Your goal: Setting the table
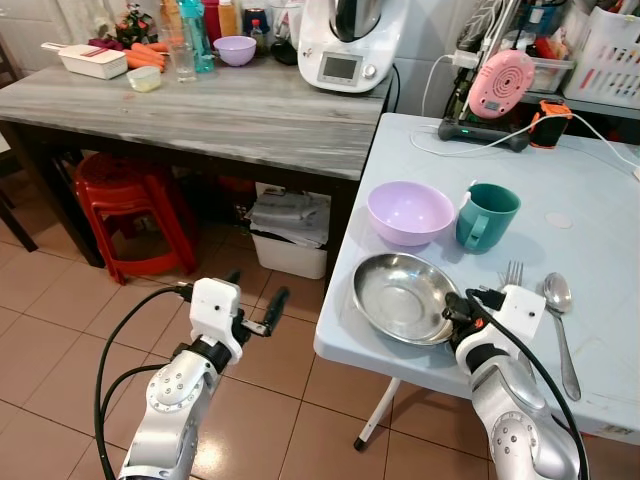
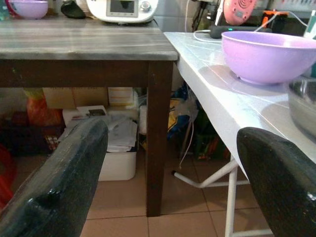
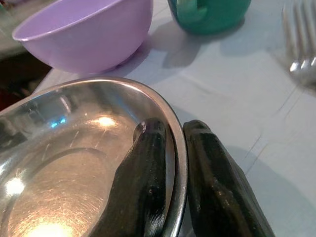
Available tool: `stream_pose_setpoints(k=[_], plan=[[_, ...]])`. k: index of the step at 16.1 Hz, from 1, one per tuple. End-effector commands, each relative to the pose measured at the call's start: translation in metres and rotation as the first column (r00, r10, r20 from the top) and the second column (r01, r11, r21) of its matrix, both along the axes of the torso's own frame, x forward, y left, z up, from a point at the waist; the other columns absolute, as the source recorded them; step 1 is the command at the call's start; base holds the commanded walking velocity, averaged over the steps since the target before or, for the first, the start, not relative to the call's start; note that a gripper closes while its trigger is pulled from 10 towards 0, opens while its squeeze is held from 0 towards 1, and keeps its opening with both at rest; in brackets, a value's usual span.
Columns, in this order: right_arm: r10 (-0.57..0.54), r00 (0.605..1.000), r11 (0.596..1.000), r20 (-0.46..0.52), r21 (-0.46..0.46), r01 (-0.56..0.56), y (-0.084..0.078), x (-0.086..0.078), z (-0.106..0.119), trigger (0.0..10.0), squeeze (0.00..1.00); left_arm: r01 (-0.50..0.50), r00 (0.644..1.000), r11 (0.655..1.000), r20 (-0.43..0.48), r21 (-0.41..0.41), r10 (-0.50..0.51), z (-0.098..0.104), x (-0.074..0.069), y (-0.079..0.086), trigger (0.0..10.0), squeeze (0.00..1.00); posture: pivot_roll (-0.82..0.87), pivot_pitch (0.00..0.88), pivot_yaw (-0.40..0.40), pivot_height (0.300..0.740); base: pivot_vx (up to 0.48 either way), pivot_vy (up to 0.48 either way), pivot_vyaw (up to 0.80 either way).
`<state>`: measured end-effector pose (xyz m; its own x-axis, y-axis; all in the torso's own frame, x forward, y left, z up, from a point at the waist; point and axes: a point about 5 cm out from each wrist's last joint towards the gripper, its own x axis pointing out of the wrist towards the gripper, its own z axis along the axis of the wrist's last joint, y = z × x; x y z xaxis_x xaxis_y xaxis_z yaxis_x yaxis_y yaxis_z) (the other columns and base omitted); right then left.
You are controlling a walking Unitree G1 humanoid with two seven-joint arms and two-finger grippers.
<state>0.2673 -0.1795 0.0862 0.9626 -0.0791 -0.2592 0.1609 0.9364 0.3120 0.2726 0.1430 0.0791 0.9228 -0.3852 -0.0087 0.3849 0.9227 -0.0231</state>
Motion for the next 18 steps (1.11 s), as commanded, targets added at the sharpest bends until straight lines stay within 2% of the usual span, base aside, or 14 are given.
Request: stream_pose_setpoints(k=[1,3,4,11,18], plan=[[-0.020,0.999,0.998,0.026,-0.052,0.021,-0.0010,0.0010,0.0089,10.0,0.00,-0.011,1.000,1.000,0.001,-0.008,0.011,0.0006,0.0018,0.0010,10.0,0.00,-0.02,0.000,-0.022,0.740,0.000,0.000,0.00],[-0.019,1.000,1.000,0.019,0.014,0.019,-0.0015,-0.0015,0.0067,10.0,0.00,-0.002,1.000,1.000,0.000,-0.016,0.002,0.0000,0.0025,-0.0015,10.0,0.00,-0.02,0.000,-0.026,0.740,0.000,0.289,0.00],[-0.026,0.999,1.000,0.036,-0.008,0.026,-0.0034,-0.0016,0.0087,10.0,0.00,0.006,1.000,1.000,0.000,-0.018,-0.006,-0.0008,0.0024,-0.0028,10.0,0.00,-0.02,0.000,-0.026,0.740,0.000,0.416,0.00],[-0.019,0.999,1.000,0.034,-0.009,0.019,-0.0021,0.0013,0.0076,10.0,0.00,0.015,1.000,1.000,-0.003,-0.023,-0.015,-0.0039,0.0038,-0.0053,10.0,0.00,-0.02,0.000,-0.029,0.740,0.000,0.466,-0.51],[-0.021,0.999,1.000,0.040,-0.005,0.021,-0.0006,0.0031,0.0075,10.0,0.00,0.020,1.000,1.000,0.009,-0.019,-0.020,-0.0024,0.0052,-0.0049,10.0,0.00,-0.01,0.000,-0.023,0.740,0.000,0.480,0.00]])
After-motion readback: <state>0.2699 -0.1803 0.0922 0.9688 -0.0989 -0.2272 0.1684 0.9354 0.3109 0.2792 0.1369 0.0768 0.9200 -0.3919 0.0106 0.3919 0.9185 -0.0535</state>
